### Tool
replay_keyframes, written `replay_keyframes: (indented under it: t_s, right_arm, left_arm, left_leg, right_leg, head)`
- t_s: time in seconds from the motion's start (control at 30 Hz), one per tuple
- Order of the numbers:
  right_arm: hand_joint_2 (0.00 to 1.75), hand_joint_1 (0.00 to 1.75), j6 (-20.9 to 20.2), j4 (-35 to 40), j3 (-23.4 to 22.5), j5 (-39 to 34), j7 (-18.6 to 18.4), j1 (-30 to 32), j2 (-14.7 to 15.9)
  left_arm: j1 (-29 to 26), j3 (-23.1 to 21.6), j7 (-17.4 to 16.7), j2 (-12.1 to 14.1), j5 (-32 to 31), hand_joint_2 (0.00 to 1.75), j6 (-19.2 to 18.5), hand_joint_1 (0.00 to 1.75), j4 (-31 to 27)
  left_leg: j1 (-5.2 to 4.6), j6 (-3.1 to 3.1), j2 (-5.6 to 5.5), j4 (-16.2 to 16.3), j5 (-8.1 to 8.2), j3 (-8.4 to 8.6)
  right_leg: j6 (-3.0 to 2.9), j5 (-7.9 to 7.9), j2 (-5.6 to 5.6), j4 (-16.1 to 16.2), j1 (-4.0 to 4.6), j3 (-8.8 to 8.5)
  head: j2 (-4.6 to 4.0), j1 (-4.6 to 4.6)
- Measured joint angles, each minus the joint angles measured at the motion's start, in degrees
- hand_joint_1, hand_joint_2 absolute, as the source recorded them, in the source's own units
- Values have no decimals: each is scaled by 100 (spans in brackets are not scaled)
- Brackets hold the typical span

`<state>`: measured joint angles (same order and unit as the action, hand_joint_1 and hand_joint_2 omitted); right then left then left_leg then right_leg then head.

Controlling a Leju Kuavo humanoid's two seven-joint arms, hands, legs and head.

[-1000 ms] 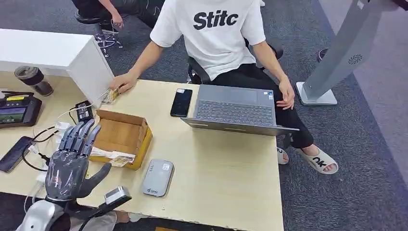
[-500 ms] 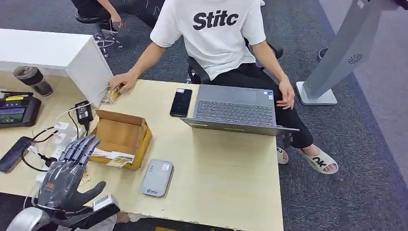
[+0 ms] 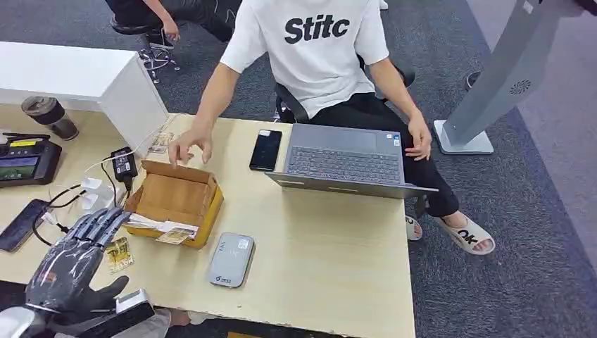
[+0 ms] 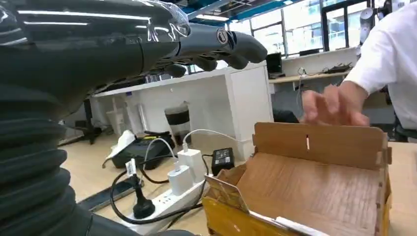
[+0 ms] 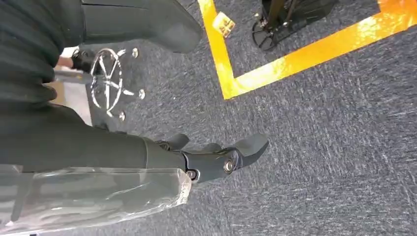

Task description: Pass the card to the sensor for recognition and then transmit it.

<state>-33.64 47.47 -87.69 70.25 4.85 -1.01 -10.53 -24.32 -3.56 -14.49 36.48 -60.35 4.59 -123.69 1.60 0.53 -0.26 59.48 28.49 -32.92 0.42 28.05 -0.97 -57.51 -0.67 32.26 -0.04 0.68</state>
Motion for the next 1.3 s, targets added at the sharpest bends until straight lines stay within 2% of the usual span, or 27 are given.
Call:
replay_keyframes:
  t_s: [0.23,0.4,0.83,1.3]
  right_arm:
    - [175,0,0,-7,0,20,17,-9,2]
    - [175,0,0,-63,4,105,35,-28,15]
    - [175,0,0,-345,7,210,94,-59,164]
    - [175,0,0,-459,9,216,103,-62,262]
  left_arm:
    - [126,-2,-50,4,-118,175,-79,0,120]
    - [362,-4,35,2,15,175,-175,0,337]
    - [969,-59,59,-74,-179,175,-282,0,1020]
    - [1119,-61,57,-125,-302,175,-291,0,1397]
  left_leg:
    - [0,0,-1,0,0,-1]
    - [0,0,-1,0,0,-1]
    - [0,0,0,1,0,0]
    - [0,0,0,1,0,0]
  right_leg:
    - [0,0,0,0,0,1]
    - [0,0,1,0,0,1]
    - [-1,-2,0,0,0,1]
    - [-1,-2,0,0,1,1]
  head:
    - [0,0]
    - [0,0]
    - [0,2]
    - [0,0]
